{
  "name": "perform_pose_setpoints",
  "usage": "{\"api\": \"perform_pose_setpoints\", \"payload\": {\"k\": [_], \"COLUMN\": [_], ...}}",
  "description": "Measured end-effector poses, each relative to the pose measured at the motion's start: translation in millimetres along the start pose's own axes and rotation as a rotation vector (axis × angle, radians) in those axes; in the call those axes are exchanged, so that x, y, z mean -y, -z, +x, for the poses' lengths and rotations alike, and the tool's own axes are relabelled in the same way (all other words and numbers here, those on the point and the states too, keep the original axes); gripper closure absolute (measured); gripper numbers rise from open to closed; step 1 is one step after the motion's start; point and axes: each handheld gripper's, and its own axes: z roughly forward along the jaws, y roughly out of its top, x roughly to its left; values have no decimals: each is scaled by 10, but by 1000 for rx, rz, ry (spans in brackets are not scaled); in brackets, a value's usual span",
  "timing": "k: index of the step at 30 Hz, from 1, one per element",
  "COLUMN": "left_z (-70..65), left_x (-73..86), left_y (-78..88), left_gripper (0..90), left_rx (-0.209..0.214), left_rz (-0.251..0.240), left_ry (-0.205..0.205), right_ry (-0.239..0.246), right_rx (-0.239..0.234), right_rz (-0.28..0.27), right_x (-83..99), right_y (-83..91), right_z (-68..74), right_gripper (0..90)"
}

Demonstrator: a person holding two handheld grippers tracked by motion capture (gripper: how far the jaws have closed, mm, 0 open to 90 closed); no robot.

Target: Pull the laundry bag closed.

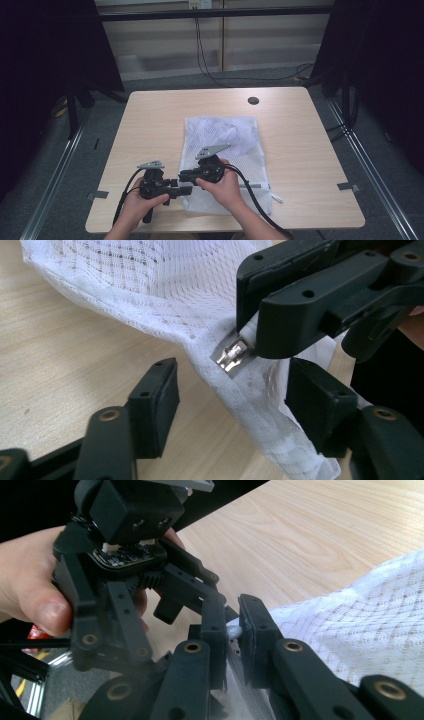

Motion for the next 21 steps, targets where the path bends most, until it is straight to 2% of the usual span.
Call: {"api": "perform_pose_setpoints", "payload": {"k": [1, 3, 5, 7, 8, 9, 10, 12, 18, 21], "left_z": [-1, -2, -3, 3, 8, 11, 18, 13, -24, -24], "left_x": [2, 0, -8, -14, -15, -16, -21, -31, -53, -62], "left_y": [-6, -12, -9, 0, 4, 8, 21, 43, 48, 70], "left_gripper": [469, 495, 576, 652, 694, 786, 786, 844, 859, 864], "left_rx": [0, 8, 17, 23, 26, 31, 30, 49, 37, 32], "left_rz": [1, -2, -11, 0, 10, 8, 9, 2, 5, -10], "left_ry": [-3, -5, -1, 3, 8, 21, 27, 54, 42, 56], "right_ry": [-5, -5, -7, -6, -7, -3, -3, 4, 24, 22], "right_rx": [-5, -4, -7, -5, -5, -5, -5, -7, -1, -3], "right_rz": [-6, -4, -5, -4, -5, -9, -9, -15, -6, -6], "right_x": [-5, -8, -12, -14, -15, -18, -18, -20, -15, 0], "right_y": [-5, -8, -11, -8, -2, 12, 12, 43, 83, 102], "right_z": [3, 7, 8, 7, 6, 2, 2, -3, -4, -20], "right_gripper": [820, 820, 820, 820, 820, 820, 820, 820, 821, 822]}}
